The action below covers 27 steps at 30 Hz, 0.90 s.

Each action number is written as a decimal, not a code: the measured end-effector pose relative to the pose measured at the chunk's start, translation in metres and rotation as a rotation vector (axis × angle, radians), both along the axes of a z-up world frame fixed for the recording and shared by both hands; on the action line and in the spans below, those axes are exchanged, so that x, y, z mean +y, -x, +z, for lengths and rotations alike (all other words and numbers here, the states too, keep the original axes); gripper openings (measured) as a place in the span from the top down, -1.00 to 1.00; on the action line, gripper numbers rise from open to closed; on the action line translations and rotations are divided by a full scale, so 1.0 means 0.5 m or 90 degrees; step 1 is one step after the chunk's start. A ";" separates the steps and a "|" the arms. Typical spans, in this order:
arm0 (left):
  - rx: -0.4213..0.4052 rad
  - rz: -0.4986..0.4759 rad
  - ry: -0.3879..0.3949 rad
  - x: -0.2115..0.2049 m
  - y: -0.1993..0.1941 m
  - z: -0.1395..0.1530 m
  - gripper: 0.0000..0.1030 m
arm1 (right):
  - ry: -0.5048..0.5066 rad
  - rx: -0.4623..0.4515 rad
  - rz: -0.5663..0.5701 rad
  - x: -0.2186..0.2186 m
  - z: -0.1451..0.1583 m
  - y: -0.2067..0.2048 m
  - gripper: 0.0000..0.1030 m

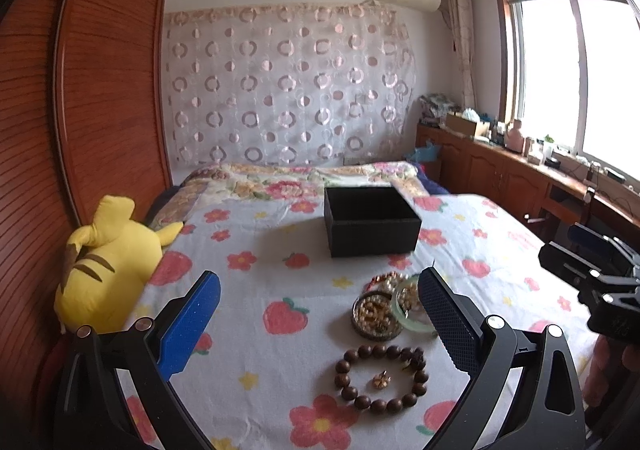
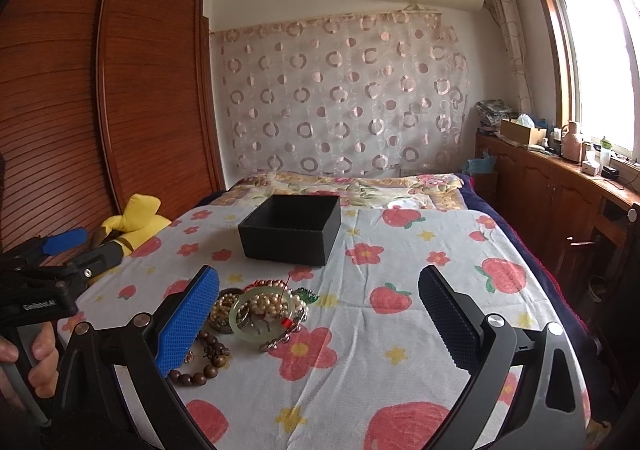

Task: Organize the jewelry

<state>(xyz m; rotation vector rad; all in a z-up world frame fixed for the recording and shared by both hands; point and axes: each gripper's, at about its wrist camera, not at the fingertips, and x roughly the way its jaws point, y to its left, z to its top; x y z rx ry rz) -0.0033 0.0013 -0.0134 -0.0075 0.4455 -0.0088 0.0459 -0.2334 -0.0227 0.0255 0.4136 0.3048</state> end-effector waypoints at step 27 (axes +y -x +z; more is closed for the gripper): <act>0.199 -0.139 0.016 -0.025 -0.067 -0.168 -0.85 | 0.033 0.090 0.064 -0.027 -0.127 -0.008 -0.83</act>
